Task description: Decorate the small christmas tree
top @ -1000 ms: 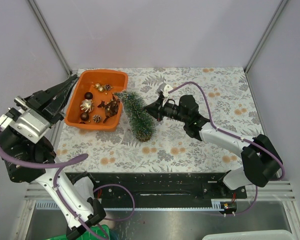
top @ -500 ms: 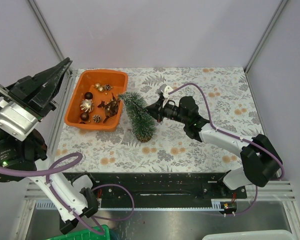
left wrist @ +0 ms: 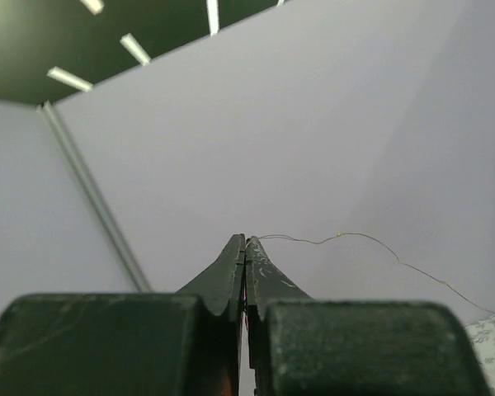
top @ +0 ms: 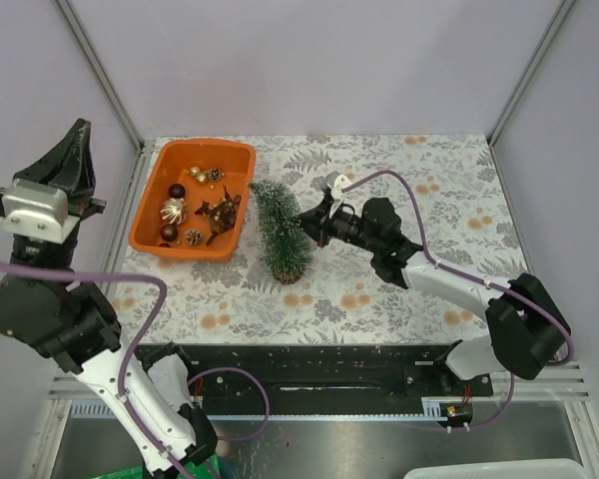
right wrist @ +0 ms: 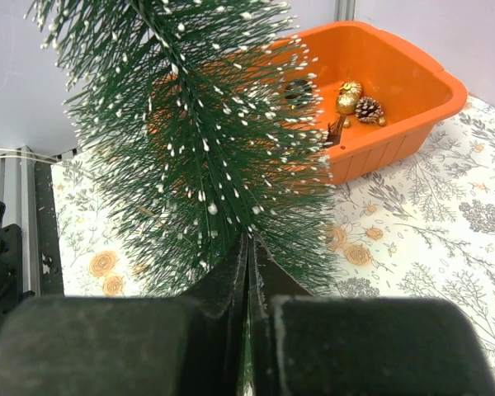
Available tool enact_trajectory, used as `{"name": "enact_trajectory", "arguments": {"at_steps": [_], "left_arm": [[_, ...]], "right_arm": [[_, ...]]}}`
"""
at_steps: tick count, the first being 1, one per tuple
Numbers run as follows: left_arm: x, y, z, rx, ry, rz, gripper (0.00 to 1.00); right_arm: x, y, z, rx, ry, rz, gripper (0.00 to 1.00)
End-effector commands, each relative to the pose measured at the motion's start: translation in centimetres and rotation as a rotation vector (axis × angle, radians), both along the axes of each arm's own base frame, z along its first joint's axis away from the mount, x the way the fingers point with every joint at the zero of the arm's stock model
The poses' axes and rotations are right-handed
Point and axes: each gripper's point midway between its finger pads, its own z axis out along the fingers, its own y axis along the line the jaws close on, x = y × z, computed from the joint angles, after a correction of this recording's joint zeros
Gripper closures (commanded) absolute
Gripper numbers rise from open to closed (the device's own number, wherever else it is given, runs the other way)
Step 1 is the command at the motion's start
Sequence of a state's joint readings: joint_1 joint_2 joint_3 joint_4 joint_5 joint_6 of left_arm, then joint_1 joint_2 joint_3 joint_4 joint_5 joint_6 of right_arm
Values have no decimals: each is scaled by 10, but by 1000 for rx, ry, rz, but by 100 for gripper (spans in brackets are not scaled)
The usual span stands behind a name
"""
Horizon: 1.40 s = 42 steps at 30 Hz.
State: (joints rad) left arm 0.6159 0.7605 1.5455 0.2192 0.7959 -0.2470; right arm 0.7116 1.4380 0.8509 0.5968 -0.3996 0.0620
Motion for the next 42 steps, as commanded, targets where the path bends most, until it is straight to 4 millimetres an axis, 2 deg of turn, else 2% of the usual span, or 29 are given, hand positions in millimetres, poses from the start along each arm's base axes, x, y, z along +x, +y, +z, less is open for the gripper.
{"name": "enact_trajectory", "arguments": {"at_steps": [1,3,6,9,12,19,22,24,25,26,28,31,34,35,36,42], "left_arm": [[38,66,-31,-193,75,202,99],[48,82,-36,-245,103,244,100],[62,88,-51,-244,155,241,100],[74,86,-70,-248,218,194,100],[89,80,-105,-246,324,139,100],[120,46,-178,-158,510,59,100],[136,37,-208,-140,574,90,100],[145,21,-229,-106,631,78,100],[148,20,-237,-96,650,94,100],[151,5,-247,-67,670,70,100],[158,-10,-259,-41,696,75,100],[176,-20,-265,-59,728,80,100],[199,-24,-255,-73,717,113,100],[211,-32,-255,-69,727,102,100],[217,-34,-246,-76,710,112,100],[260,-84,-217,-21,644,55,100]], "right_arm": [[-6,-13,-2,-12,19,-45,100],[-10,-17,0,1,21,-54,100],[-17,-23,5,19,20,-55,100],[-25,-28,8,32,21,-49,100],[-29,-31,9,30,23,-44,100],[-31,-29,10,30,15,-29,100],[-31,-28,8,30,24,-23,100],[-32,-27,7,30,26,-18,100],[-32,-27,7,32,26,-15,100],[-33,-27,7,33,25,-12,100],[-33,-26,7,36,25,-9,100],[-36,-26,8,46,21,2,100],[-41,-23,8,49,27,38,100],[-42,-21,8,53,30,49,100],[-44,-19,7,56,32,64,100],[-50,-1,7,41,55,151,100]]}}
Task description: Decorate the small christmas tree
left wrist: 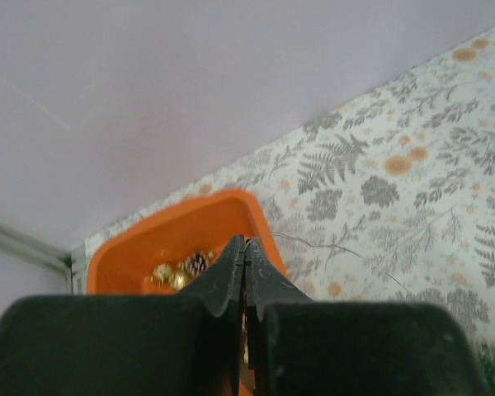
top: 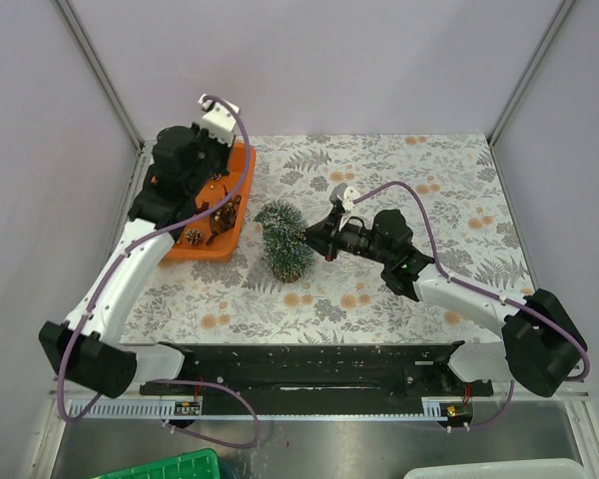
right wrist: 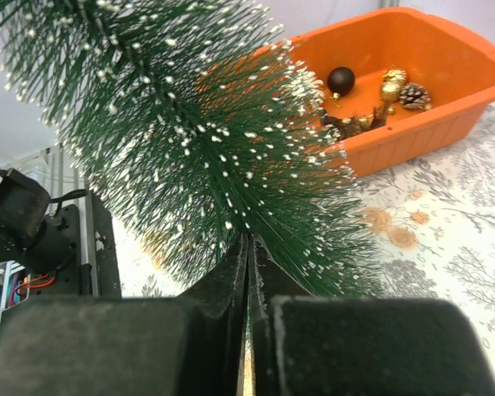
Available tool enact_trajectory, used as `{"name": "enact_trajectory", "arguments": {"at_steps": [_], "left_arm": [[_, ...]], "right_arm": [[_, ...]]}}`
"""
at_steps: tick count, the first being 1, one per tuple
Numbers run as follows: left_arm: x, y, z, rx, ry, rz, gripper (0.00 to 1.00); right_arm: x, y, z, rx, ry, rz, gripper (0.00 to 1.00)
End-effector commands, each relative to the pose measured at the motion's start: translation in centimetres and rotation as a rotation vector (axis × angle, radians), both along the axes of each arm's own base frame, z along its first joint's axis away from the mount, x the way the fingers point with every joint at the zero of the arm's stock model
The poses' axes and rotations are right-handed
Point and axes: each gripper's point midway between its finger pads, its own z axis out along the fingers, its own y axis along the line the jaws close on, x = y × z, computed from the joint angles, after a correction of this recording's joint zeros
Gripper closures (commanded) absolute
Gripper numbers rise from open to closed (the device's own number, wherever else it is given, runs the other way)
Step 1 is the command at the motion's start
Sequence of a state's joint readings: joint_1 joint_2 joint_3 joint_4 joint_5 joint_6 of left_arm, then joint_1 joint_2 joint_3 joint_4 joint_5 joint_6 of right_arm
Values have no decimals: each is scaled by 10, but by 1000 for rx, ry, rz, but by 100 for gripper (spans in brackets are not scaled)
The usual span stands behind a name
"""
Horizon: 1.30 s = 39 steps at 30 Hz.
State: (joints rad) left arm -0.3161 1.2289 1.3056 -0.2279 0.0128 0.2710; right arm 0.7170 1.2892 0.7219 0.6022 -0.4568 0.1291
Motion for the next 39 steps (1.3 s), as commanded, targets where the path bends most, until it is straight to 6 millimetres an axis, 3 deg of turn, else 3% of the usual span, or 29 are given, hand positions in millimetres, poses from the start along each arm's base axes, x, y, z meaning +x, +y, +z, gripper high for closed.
{"name": "enact_trajectory", "arguments": {"at_steps": [1,5,8,12,16,23,26,32,34,39], "left_arm": [[26,-26,75,-17,-222,-5,100],[57,-55,89,-8,-288,-51,100],[79,-74,110,-37,-328,-74,100],[92,-119,111,-94,-309,-251,98],[85,-150,110,-133,-310,-389,97],[61,-172,103,-182,-261,-537,93],[48,-178,105,-182,-252,-603,90],[23,-183,111,-183,-240,-699,88],[16,-183,111,-181,-226,-721,88],[3,-182,113,-179,-215,-748,88]], "right_arm": [[-9,19,6,-5,8,92,100],[-2,18,15,-5,-17,64,93],[3,12,23,-2,-39,13,72],[9,3,37,-2,-83,-52,51],[14,-14,50,-7,-122,-124,43],[26,-55,87,63,-179,-277,32],[48,-81,94,80,-185,-429,27],[115,-148,79,104,-118,-790,25],[125,-153,75,122,-118,-791,24],[132,-121,62,90,-163,-610,13]]}}
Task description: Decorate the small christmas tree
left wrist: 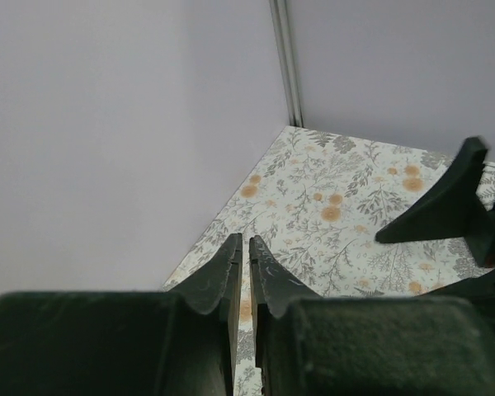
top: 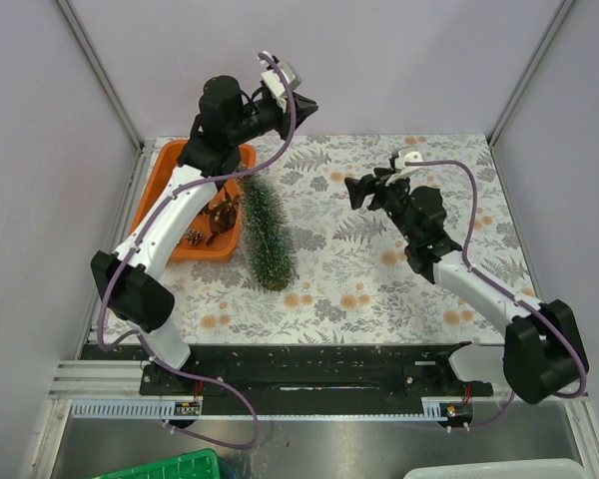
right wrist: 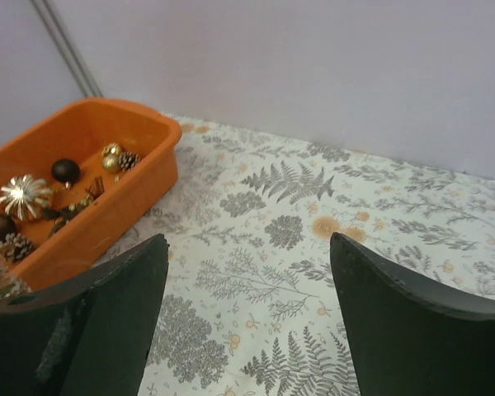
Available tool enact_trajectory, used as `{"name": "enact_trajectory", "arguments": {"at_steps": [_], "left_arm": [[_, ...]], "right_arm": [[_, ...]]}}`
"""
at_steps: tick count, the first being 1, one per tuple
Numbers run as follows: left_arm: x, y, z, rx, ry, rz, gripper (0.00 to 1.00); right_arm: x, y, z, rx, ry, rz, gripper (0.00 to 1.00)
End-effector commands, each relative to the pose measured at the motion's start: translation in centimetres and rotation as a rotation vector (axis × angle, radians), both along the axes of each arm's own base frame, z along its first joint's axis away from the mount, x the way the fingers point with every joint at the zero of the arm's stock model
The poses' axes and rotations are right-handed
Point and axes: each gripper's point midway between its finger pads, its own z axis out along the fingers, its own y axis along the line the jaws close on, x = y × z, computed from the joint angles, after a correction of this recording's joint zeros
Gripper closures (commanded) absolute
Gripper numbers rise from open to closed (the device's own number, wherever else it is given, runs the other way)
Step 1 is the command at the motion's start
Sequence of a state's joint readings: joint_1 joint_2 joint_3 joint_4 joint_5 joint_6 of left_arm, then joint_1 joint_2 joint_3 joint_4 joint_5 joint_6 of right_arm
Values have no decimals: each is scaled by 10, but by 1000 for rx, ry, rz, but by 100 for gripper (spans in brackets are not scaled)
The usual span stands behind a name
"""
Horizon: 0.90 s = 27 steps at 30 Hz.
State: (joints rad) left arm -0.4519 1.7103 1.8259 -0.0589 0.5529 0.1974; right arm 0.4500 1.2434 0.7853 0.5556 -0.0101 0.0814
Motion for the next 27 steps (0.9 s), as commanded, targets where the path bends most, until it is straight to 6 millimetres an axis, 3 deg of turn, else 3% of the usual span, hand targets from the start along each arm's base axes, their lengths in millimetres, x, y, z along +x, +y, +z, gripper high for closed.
{"name": "enact_trajectory", "arguments": {"at_steps": [1,8,16,19,23,27], "left_arm": [[-38,4,44,-43,-78,-73,88],[-51,4,43,-31,-69,-100,88],[-66,7,47,-11,-75,-113,87],[-73,15,49,9,-83,-89,86],[-95,35,47,80,-87,-54,82],[-125,74,34,150,-51,-19,68]], "right_arm": [[4,23,19,26,-106,124,12],[7,17,-2,57,-60,177,11],[3,24,-79,113,236,186,10],[-4,28,-100,141,296,213,11],[-11,39,-94,168,283,285,14],[-9,49,-78,172,253,325,13]]}}
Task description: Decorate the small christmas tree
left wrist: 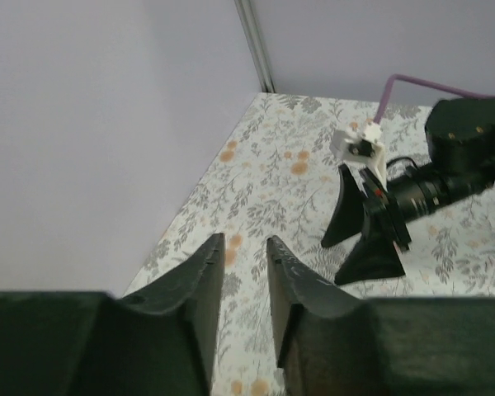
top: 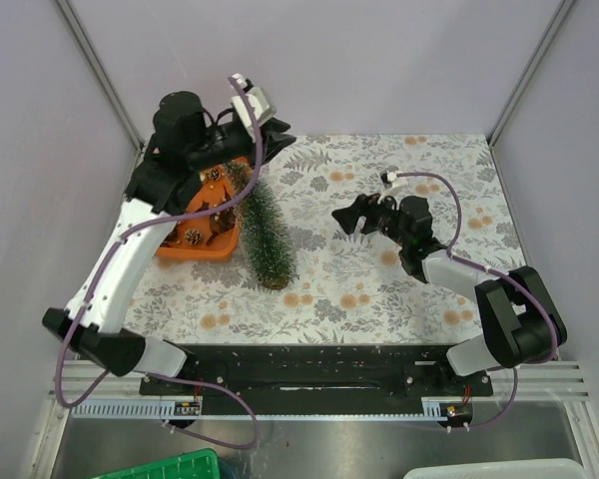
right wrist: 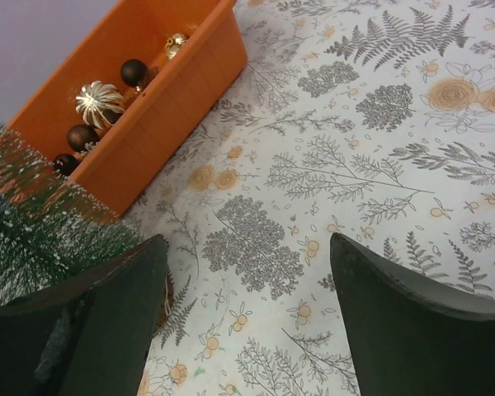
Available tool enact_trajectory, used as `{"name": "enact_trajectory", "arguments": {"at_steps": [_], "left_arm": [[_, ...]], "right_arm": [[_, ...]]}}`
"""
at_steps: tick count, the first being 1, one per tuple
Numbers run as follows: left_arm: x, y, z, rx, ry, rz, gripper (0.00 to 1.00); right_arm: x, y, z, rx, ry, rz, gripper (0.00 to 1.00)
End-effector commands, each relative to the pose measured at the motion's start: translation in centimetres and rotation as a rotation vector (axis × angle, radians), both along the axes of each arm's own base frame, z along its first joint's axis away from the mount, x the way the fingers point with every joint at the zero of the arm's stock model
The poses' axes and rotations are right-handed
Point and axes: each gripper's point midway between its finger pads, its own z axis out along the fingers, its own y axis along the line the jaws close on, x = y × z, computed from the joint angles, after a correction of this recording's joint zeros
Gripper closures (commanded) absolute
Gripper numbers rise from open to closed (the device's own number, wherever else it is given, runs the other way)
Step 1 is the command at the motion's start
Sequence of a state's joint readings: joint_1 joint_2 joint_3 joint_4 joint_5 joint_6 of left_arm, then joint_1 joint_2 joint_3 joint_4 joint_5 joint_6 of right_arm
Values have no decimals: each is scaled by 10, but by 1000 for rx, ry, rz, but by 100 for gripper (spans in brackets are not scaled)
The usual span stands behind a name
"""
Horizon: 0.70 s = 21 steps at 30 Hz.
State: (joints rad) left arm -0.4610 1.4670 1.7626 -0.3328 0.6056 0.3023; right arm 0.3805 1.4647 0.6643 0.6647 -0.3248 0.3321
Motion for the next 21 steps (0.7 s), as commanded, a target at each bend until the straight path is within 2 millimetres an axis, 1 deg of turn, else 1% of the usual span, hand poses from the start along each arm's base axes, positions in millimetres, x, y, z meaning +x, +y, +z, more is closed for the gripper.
{"name": "enact_trajectory", "arguments": {"at_steps": [1,2,5,6,7,8,9,10,11,13,14,15,16,18,21], "left_arm": [[-49,55,14,53,-40,48,61],[-54,68,13,48,-24,59,52],[-74,108,10,48,20,84,34],[-80,124,5,61,38,97,30],[-91,131,-1,83,40,79,29],[-105,137,-15,116,66,62,28],[-115,140,-25,154,53,49,28],[-125,143,-45,205,72,39,28],[-134,146,-63,248,78,35,28],[-143,149,-91,288,98,35,29],[-144,151,-102,295,110,38,30],[-140,156,-116,302,135,62,30],[-137,158,-126,307,151,67,31],[-125,163,-150,322,198,95,33],[-100,173,-175,358,207,136,36]], "right_arm": [[3,19,46,77,-100,72,13],[4,21,49,77,-104,75,13],[5,29,53,71,-105,94,13],[4,32,56,72,-113,100,13],[3,35,59,71,-118,103,13],[2,37,60,67,-123,107,13],[0,39,64,66,-130,113,13],[-1,40,67,64,-136,117,13],[-3,44,73,67,-148,129,13],[-6,46,86,74,-171,141,13],[-6,47,92,75,-184,145,13],[-8,48,98,78,-194,151,13],[-9,49,103,78,-205,157,12],[-12,50,114,87,-225,169,11],[-15,51,125,98,-250,183,11]]}}
